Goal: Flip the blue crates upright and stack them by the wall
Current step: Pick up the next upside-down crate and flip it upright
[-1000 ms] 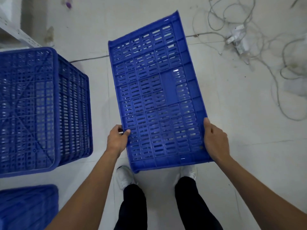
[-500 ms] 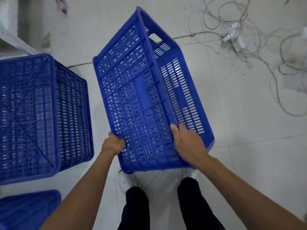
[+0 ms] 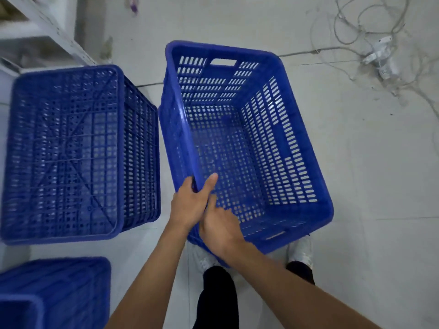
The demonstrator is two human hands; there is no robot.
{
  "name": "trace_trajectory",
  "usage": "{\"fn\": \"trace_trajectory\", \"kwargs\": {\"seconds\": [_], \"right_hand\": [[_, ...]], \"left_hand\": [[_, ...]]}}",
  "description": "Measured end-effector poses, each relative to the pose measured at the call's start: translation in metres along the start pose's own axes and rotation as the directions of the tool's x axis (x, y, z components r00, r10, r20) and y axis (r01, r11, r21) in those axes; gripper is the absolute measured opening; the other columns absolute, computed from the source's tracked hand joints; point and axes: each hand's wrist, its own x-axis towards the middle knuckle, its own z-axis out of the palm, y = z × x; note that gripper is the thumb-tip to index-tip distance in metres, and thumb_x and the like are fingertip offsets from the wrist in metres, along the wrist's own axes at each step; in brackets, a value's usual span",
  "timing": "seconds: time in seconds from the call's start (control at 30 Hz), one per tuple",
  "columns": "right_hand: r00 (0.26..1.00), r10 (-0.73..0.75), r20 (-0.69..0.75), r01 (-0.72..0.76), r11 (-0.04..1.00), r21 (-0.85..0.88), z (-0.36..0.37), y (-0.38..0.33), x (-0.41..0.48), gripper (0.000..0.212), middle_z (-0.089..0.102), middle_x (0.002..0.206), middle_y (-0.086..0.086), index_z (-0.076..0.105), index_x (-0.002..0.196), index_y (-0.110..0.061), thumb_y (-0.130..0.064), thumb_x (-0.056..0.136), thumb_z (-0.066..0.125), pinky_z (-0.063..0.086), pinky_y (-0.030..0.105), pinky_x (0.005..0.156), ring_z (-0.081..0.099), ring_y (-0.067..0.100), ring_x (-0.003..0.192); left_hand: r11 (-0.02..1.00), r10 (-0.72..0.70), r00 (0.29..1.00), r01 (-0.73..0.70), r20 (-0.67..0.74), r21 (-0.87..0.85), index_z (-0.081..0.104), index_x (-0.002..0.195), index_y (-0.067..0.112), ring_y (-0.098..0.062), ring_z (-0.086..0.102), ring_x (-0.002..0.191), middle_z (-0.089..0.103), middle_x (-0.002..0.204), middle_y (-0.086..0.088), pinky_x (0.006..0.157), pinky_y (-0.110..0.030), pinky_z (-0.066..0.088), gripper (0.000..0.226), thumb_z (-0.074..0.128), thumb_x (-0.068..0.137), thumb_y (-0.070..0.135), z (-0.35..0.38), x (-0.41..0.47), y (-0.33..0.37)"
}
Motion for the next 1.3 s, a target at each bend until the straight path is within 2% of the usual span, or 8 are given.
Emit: {"fn": "trace_trajectory", "kwargs": {"seconds": [0.13, 0.27, 0.47, 0.67, 0.83, 0.97, 1.17, 1.3], "right_hand": [[0.996, -0.051, 0.078, 0.056, 0.996, -0.068, 0.028, -0.016, 0.014, 0.051, 0.065, 0.108, 0.017, 0.028, 0.141, -0.001, -0.025, 0.098, 0.04, 0.048, 0.044, 0.074, 0.065, 0.037, 0.09], [0.986, -0.106, 0.127, 0.106, 0.994, 0.008, 0.032, -0.008, 0.029, 0.044, 0.064, 0.11, 0.02, 0.038, 0.132, -0.005, -0.036, 0.101, 0.038, 0.045, 0.041, 0.073, 0.063, 0.039, 0.095], [0.98, 0.054, 0.189, -0.041, 0.997, -0.07, -0.019, 0.061, 0.059, 0.059, 0.062, 0.083, 0.01, 0.018, 0.148, -0.005, -0.033, 0.101, 0.037, 0.045, 0.035, 0.056, 0.054, 0.026, 0.063], [0.934, 0.329, -0.142, -0.338, 0.94, -0.041, -0.076, 0.158, 0.078, 0.039, 0.05, 0.12, 0.013, 0.043, 0.122, -0.006, -0.027, 0.089, 0.052, 0.047, 0.043, 0.081, 0.055, 0.035, 0.101], [0.853, 0.52, -0.046, -0.519, 0.854, 0.039, -0.09, 0.211, 0.089, 0.06, 0.048, 0.135, 0.017, 0.036, 0.138, -0.003, -0.036, 0.092, 0.056, 0.049, 0.047, 0.092, 0.055, 0.035, 0.114], [0.855, 0.513, 0.073, -0.518, 0.846, 0.122, -0.086, 0.22, 0.105, 0.051, 0.06, 0.125, 0.013, 0.039, 0.137, -0.009, -0.034, 0.095, 0.051, 0.048, 0.039, 0.084, 0.061, 0.031, 0.102], [0.881, 0.47, 0.042, -0.472, 0.878, 0.073, -0.093, 0.214, 0.136, 0.02, 0.055, 0.099, 0.005, 0.05, 0.106, -0.013, -0.03, 0.096, 0.045, 0.041, 0.034, 0.073, 0.053, 0.025, 0.085], [0.866, 0.499, 0.02, -0.482, 0.824, 0.297, -0.106, 0.202, 0.162, 0.013, 0.058, 0.098, 0.006, 0.053, 0.098, -0.014, -0.024, 0.09, 0.052, 0.044, 0.036, 0.074, 0.058, 0.026, 0.086]], "left_hand": [[0.989, 0.0, 0.998, 0.009, -0.061, 0.146, 0.058, 0.099, 0.012, -0.027, 0.064, 0.089, 0.068, 0.093, -0.005, 0.081, -0.042, 0.054, 0.025, 0.062, 0.091, 0.036, -0.011, 0.017, -0.027], [0.985, -0.045, 0.995, 0.058, -0.083, 0.163, 0.053, 0.082, 0.011, -0.026, 0.061, 0.077, 0.059, 0.076, -0.002, 0.061, -0.03, 0.045, 0.016, 0.062, 0.09, 0.022, -0.018, 0.034, -0.057], [0.971, -0.146, 0.987, 0.157, -0.073, 0.179, 0.059, 0.088, -0.001, -0.033, 0.064, 0.081, 0.066, 0.087, -0.017, 0.077, -0.044, 0.056, 0.021, 0.064, 0.089, 0.019, -0.027, 0.056, -0.092], [0.945, -0.238, 0.968, 0.248, -0.074, 0.211, 0.06, 0.087, 0.003, -0.023, 0.059, 0.068, 0.062, 0.078, -0.009, 0.058, -0.028, 0.046, 0.019, 0.066, 0.089, 0.02, -0.034, 0.073, -0.102], [0.928, -0.328, 0.944, 0.331, -0.049, 0.172, 0.063, 0.09, 0.004, -0.029, 0.065, 0.076, 0.067, 0.086, -0.012, 0.071, -0.04, 0.058, 0.014, 0.067, 0.086, 0.018, -0.039, 0.087, -0.108], [0.91, -0.389, 0.921, 0.389, -0.033, 0.143, 0.064, 0.102, 0.005, -0.033, 0.066, 0.088, 0.068, 0.1, -0.014, 0.082, -0.044, 0.057, 0.021, 0.067, 0.085, 0.017, -0.036, 0.093, -0.119], [0.899, -0.413, 0.907, 0.42, -0.076, 0.122, 0.062, 0.104, 0.007, -0.028, 0.063, 0.08, 0.066, 0.097, -0.011, 0.07, -0.034, 0.052, 0.021, 0.064, 0.085, 0.016, -0.026, 0.095, -0.129], [0.914, -0.341, 0.938, 0.347, -0.064, 0.209, 0.058, 0.107, 0.008, -0.03, 0.063, 0.087, 0.063, 0.1, -0.01, 0.076, -0.038, 0.055, 0.021, 0.062, 0.088, 0.018, -0.033, 0.102, -0.125]]}}
